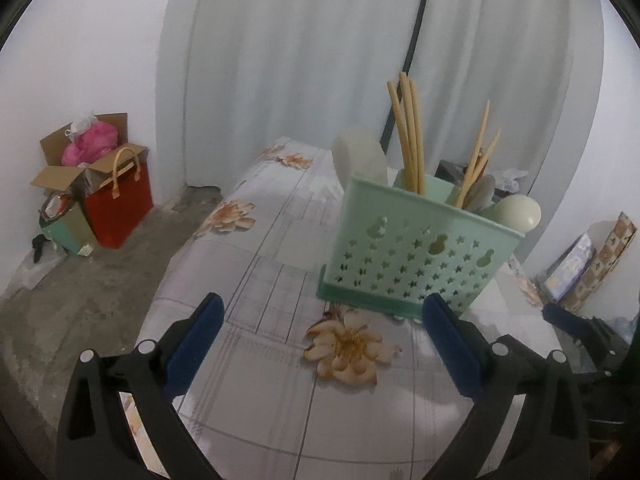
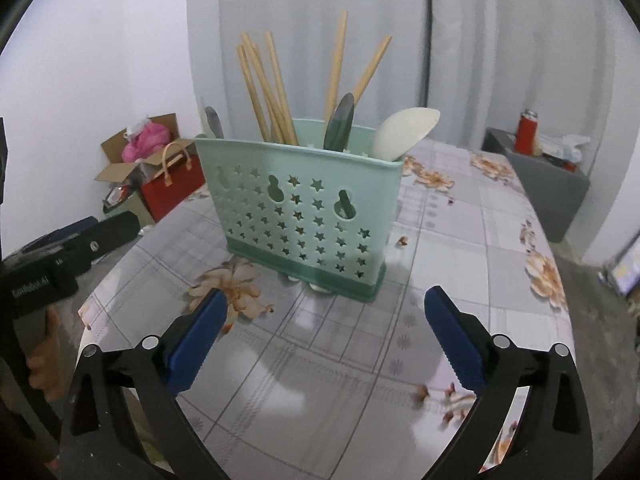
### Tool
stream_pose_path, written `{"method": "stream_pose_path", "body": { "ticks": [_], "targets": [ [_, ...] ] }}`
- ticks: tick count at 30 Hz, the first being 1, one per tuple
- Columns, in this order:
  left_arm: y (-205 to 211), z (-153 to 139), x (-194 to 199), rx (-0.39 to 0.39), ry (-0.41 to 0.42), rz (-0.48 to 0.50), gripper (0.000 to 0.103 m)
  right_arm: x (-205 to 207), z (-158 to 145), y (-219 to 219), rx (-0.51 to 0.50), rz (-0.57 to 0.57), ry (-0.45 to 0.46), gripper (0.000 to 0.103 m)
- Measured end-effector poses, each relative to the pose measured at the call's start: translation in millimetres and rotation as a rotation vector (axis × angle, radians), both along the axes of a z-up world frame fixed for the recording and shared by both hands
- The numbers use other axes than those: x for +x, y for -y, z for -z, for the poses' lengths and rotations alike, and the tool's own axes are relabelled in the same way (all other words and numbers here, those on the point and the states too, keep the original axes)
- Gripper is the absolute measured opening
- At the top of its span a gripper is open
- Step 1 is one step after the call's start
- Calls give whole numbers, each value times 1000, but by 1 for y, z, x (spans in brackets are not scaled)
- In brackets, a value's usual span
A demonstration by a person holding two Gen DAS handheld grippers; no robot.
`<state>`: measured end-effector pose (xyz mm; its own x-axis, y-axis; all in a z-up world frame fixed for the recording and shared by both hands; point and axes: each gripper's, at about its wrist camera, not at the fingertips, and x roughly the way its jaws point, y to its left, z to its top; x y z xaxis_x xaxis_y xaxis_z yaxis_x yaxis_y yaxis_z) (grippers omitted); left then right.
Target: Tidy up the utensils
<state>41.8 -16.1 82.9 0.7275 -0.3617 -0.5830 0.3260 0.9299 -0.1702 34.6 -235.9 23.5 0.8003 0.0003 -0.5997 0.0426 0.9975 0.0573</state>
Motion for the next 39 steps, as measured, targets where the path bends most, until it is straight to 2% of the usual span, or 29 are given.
{"method": "stream_pose_path", "body": {
  "ticks": [5, 7, 13, 18, 39],
  "targets": [
    [8, 0, -8, 85, 18, -39, 97, -11, 1, -2, -23, 72, -7, 95],
    [11, 2, -8, 141, 10, -67, 97, -12, 2, -2, -40, 106, -11, 95],
    [17, 9, -9, 258, -4, -140, 97, -9, 1, 7, -30, 213, -37, 95],
    [22, 17, -8, 357, 0, -163, 97, -7, -2, 12, -28, 283, -46, 95],
    [6, 39, 5, 369, -71, -198, 97, 2, -1, 8, -62, 308, -66, 95]
  ]
}}
